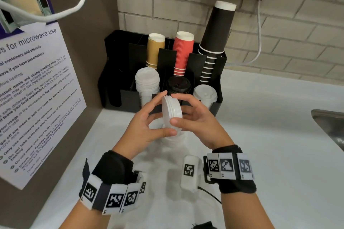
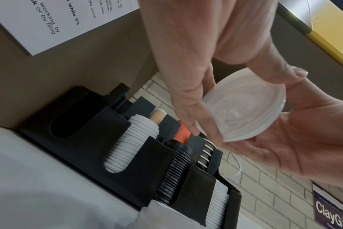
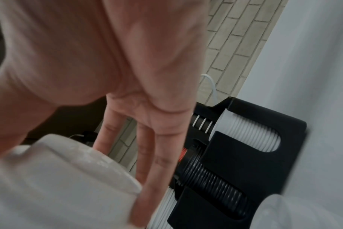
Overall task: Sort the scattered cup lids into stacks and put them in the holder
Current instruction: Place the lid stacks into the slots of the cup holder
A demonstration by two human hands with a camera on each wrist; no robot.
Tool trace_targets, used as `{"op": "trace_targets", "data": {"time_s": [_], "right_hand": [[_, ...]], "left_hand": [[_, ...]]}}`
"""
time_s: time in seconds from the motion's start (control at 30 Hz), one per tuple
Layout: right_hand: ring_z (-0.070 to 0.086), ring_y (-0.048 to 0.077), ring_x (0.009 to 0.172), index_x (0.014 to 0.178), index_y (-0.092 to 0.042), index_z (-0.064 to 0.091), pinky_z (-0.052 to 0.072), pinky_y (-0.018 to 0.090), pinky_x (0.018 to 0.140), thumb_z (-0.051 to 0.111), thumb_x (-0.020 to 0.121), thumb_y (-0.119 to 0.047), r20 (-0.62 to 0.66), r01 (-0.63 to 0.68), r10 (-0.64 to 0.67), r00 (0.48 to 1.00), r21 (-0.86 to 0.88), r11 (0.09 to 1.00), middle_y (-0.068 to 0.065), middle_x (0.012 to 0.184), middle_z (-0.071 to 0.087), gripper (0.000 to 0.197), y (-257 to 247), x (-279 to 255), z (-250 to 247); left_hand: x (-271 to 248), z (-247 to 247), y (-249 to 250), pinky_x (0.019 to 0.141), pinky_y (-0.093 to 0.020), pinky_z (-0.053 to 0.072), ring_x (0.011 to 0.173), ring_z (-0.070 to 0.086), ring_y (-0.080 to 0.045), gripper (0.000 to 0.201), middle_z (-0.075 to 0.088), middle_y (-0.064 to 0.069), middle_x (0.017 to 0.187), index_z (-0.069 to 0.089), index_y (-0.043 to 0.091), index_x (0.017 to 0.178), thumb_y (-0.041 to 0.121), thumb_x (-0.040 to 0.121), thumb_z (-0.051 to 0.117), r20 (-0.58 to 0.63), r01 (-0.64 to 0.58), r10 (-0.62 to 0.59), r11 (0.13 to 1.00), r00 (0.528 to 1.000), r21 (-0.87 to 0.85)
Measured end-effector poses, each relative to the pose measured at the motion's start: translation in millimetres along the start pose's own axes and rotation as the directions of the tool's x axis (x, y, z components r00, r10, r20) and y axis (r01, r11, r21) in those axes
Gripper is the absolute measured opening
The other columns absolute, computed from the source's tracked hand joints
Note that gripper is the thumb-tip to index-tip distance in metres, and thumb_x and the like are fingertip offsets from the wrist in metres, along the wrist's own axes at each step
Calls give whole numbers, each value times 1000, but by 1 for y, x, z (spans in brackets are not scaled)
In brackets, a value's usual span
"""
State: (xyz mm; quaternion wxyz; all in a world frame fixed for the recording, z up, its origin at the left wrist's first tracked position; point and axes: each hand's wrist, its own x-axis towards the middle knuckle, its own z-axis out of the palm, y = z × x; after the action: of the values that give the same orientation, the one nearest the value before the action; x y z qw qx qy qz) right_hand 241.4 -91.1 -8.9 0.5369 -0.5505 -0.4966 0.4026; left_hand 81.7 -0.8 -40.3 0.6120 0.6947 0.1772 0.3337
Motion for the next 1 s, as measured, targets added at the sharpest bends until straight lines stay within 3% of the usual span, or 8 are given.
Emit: {"op": "trace_targets", "data": {"time_s": [0.07,0.23,0.33,0.4,0.5,0.6,0.67,1.0], "right_hand": [[69,22,94,118,-41,58,53,27,76,79,70,-26,-23,6,-7,1000,-15,1000,5,110,70,55,1,-1,3],[68,22,98,116,-36,57,55,38,88,78,71,-21,-49,41,-45,998,-88,995,3,108,69,52,2,2,9],[68,13,91,115,-33,57,53,26,76,78,70,-17,-44,81,-87,995,-124,989,4,105,69,52,-9,9,-2],[66,11,83,113,-31,57,51,21,67,78,68,-15,-135,110,-132,982,-160,981,5,102,67,52,-20,18,-24],[64,16,95,114,-33,58,54,25,75,82,71,-15,-302,86,-195,933,-340,937,2,112,64,53,-31,36,-68],[64,15,97,115,-39,56,53,22,78,81,73,-23,-369,-44,-185,911,-532,845,-1,111,63,52,-30,52,-104],[61,17,101,117,-39,56,52,30,86,80,72,-25,-343,-106,-152,927,-629,770,-1,113,61,53,-24,62,-118],[51,29,116,132,-43,43,42,52,98,76,69,-38,-227,-226,31,973,-924,310,4,129,53,72,-6,90,-117]], "left_hand": [[0,1,-1,94,-23,52,120,58,-3,96,50,28,137,41,49,139,28,58,87,0,6,-6,1000,1000,1],[-1,1,-4,88,-24,55,122,56,-4,97,50,26,136,41,46,141,23,58,86,-16,5,-6,999,1000,-32],[-4,-6,-5,83,-19,53,123,56,-4,92,48,20,139,40,50,138,31,59,83,-69,14,-19,998,997,-65],[-6,-13,-5,82,-21,54,120,58,-6,78,50,16,138,45,49,135,41,64,77,-147,26,-30,999,989,-30],[-8,-26,-7,95,-35,53,109,63,-5,50,58,14,128,59,38,124,41,74,69,-252,38,-40,999,967,-12],[-10,-34,-9,87,-28,54,97,65,-1,31,64,20,114,65,40,110,37,79,67,-299,22,-21,1000,954,0],[-10,-37,-11,81,-24,53,94,66,-2,23,65,24,108,66,41,106,28,87,67,-313,16,-14,1000,950,4],[-10,-37,-17,83,-25,54,95,65,-8,25,67,21,104,67,36,104,14,93,64,-326,24,-18,1000,945,17]]}}
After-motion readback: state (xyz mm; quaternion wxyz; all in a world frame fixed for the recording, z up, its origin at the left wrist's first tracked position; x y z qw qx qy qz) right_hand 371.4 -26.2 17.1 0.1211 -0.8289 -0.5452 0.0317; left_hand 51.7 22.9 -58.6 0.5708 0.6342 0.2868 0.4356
